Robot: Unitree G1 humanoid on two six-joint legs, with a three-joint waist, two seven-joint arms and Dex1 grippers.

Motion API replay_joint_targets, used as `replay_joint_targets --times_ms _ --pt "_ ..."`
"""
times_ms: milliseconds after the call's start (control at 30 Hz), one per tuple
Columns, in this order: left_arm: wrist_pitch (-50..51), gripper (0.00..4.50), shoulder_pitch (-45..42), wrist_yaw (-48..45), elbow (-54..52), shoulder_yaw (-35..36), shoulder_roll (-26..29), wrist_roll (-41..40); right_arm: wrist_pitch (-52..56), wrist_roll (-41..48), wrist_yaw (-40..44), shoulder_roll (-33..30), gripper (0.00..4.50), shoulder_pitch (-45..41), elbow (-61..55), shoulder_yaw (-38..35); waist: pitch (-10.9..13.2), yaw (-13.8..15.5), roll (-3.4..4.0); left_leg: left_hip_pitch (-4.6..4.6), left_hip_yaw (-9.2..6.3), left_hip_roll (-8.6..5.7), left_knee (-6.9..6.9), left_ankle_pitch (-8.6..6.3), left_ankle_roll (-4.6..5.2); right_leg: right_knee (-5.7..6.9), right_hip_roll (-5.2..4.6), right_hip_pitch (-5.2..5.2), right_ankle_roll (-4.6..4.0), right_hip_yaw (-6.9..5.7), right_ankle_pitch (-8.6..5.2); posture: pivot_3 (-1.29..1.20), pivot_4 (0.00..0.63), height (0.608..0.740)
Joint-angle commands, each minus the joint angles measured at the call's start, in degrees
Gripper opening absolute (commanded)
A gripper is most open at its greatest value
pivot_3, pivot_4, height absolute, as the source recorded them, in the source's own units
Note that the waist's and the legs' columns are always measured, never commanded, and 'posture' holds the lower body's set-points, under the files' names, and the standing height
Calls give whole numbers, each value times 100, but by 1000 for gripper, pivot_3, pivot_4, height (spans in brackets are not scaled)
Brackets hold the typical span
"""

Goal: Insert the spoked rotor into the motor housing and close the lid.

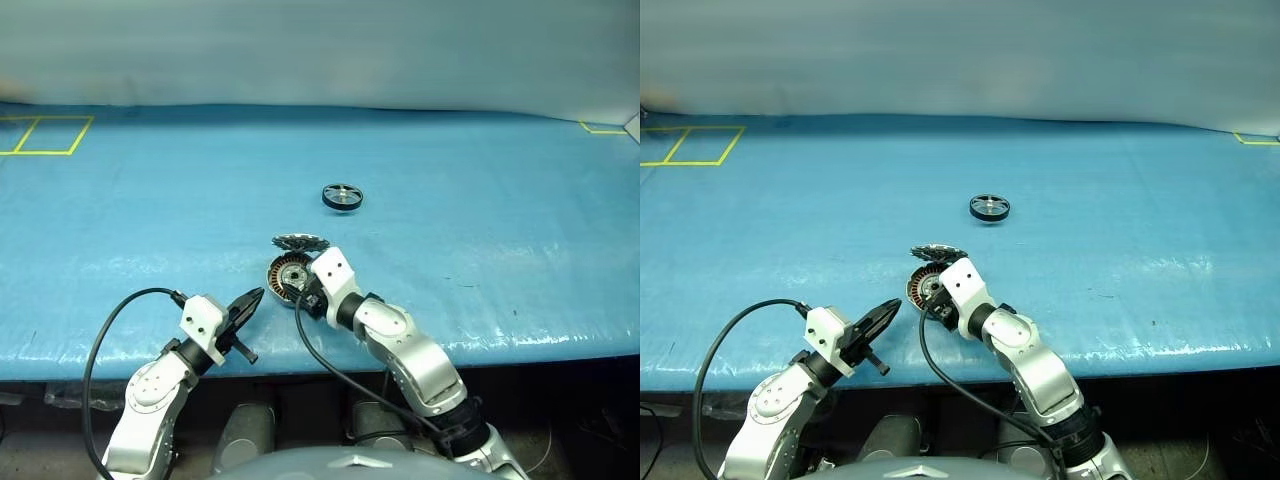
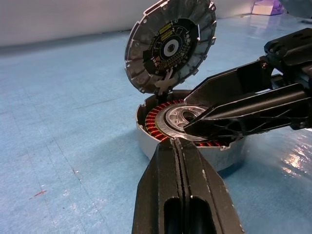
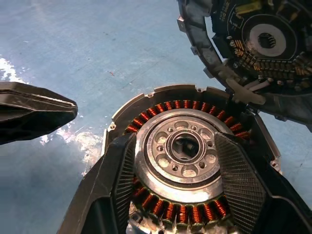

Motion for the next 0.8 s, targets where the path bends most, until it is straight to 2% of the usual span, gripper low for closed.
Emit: replay_joint_targets --times_ms 33,67,333,800 --pt "-24 0 -2 -17 -37 -43 16 -20 272 311 58 29 2619 29 -739 -206 0 -2 0 0 0 0 0 0 0 0 0 0 0 0 0 0 150 740" --pt "-20 0 -6 -22 -31 -47 16 -19 328 363 52 45 2619 41 -803 -234 0 -5 0 1 0 1 0 0 0 0 0 0 0 0 0 0 150 740" --pt "-29 0 -47 -53 3 -82 -1 -27 518 168 -199 82 30 -108 -639 -28 0 -8 0 3 1 1 0 1 -1 1 1 1 0 0 0 0 150 740" --pt "-109 0 -7 83 15 -87 -28 109 354 -19 -436 346 30 -295 -37 -15 -1 -13 0 3 2 1 0 1 -1 2 1 0 -1 0 2 0 150 740"
